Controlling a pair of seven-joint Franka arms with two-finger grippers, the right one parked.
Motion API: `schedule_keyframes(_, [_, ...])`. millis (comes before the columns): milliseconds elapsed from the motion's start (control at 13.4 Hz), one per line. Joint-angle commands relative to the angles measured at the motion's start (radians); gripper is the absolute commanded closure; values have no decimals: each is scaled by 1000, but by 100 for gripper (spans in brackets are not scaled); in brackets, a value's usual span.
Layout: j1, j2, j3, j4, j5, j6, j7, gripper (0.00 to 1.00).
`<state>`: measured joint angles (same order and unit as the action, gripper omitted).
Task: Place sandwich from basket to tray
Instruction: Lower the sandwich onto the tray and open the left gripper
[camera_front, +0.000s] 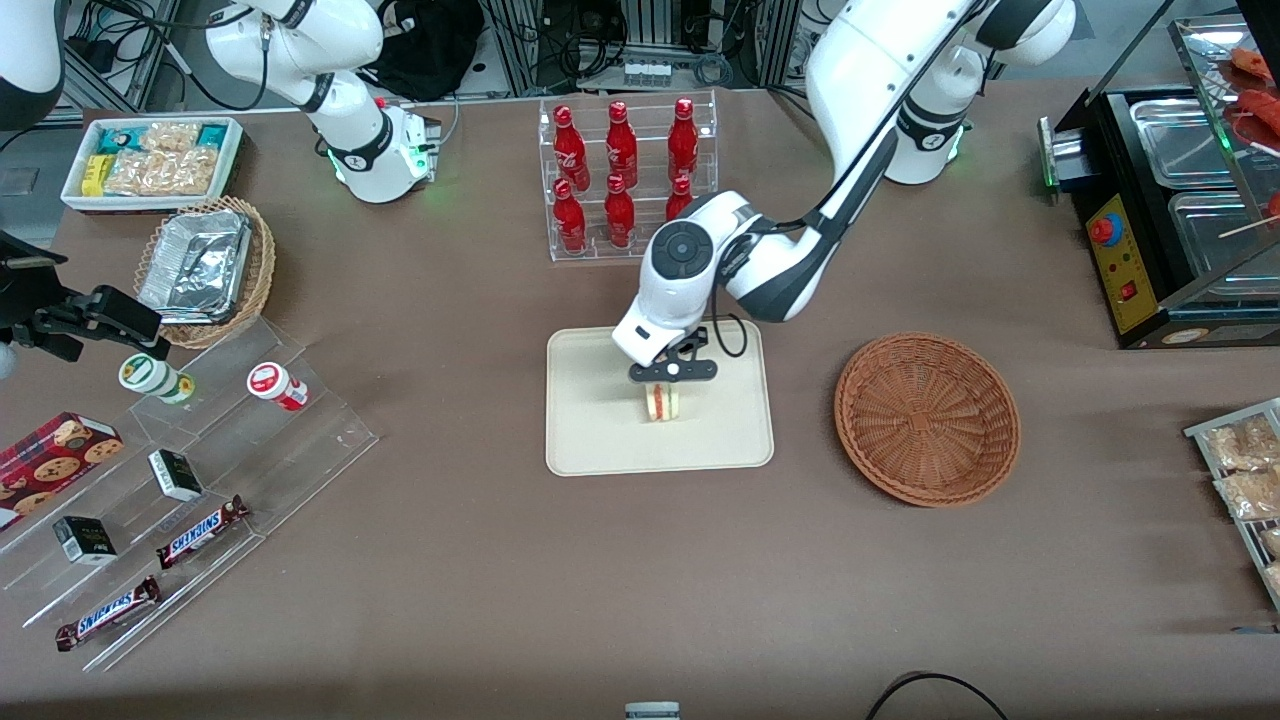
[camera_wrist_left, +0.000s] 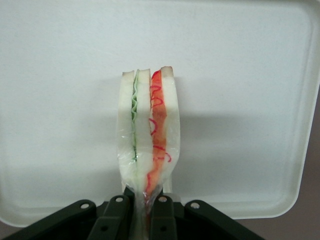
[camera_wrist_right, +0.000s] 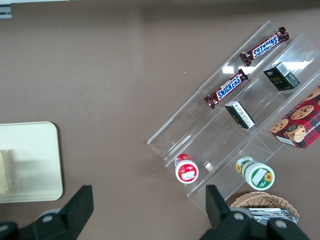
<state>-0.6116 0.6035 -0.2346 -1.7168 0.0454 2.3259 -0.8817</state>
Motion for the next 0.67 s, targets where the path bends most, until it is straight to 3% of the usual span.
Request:
schedule_keyframes(0, [-22,41,12,43,8,-3,39,89])
schedule_keyframes(149, [-22,59,12,48,11,-3,40,86])
schedule_keyframes(224, [-22,64,12,48,11,-5,37,69])
schedule_keyframes(299, [-22,64,14,48,10,-8,29,28])
schedule_keyframes(373, [-22,56,15,48,11,-11,29,2])
schedule_keyframes(597, [-16,9,17,43,8,-43,-2,0])
